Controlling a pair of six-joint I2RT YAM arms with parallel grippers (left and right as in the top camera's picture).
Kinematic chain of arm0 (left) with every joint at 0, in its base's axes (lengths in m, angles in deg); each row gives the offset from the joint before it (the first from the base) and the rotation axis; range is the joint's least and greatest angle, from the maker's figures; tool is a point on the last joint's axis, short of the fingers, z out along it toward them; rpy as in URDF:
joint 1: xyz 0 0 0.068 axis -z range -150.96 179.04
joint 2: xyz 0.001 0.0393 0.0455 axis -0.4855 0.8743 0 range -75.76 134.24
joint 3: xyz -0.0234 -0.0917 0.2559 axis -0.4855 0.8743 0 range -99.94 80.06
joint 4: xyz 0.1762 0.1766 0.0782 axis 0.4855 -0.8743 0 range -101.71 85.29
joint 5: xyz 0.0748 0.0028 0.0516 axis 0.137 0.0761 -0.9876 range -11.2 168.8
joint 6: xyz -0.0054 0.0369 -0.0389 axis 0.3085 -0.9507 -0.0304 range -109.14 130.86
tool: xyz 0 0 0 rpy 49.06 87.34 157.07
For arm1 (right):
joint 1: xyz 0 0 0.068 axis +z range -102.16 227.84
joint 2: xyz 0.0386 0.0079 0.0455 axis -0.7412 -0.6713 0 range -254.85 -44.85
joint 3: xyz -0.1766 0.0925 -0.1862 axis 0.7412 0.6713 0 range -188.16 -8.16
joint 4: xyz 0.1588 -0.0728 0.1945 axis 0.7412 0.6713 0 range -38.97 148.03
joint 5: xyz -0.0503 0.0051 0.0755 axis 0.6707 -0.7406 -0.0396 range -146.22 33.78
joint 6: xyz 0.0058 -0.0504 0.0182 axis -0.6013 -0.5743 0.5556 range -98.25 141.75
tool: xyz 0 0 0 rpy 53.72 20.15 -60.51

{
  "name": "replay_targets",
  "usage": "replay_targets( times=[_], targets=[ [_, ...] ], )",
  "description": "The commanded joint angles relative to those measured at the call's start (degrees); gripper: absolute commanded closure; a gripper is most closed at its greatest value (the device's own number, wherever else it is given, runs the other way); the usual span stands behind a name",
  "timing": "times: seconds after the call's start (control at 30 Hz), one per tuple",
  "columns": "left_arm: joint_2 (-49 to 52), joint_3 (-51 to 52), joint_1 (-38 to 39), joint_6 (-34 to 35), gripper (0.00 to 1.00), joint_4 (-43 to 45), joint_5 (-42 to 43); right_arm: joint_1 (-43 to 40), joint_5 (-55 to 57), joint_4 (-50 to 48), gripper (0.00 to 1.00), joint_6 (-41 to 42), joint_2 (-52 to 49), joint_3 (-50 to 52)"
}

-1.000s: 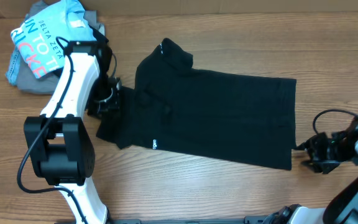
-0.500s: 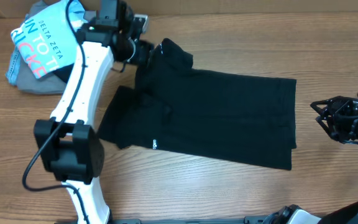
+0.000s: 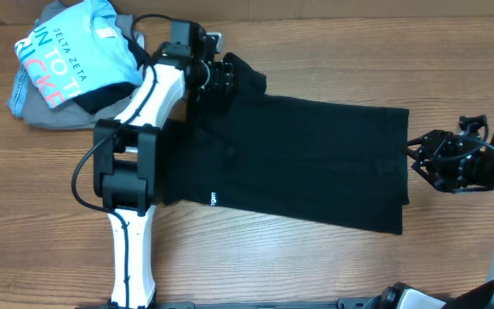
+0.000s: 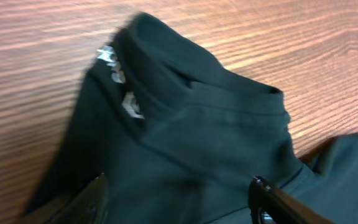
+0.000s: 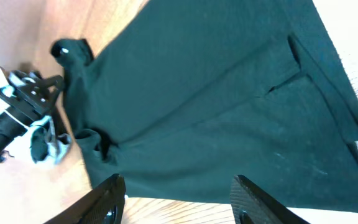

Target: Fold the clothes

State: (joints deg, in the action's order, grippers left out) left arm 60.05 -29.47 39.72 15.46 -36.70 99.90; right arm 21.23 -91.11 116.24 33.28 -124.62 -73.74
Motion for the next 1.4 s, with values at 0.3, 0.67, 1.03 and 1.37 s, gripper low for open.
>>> replay_targets(
  times=[0.3,0.67,1.03,1.37],
  targets=[
    [-10.4,-13.8,-4.1,-5.4,0.19,-31.0,-6.6,-0.4,18.0,-2.5,0.31,10.0,-3.5,5.2],
    [-19.1,-15.1,-5.6,-4.3,0.22,-63.8,-7.1,-9.0,15.8,-6.0,0.29,8.4,-14.1,15.1],
    [-19.6,6.2,-6.0,-1.6,0.29,-63.6,-12.8,-9.2,9.3,-16.4,0.69,6.5,-14.1,26.0],
    [-19.7,17.1,-6.3,-0.2,0.24,-60.1,-14.1,-9.2,9.6,-9.8,0.96,6.5,-14.1,19.4]
  ],
)
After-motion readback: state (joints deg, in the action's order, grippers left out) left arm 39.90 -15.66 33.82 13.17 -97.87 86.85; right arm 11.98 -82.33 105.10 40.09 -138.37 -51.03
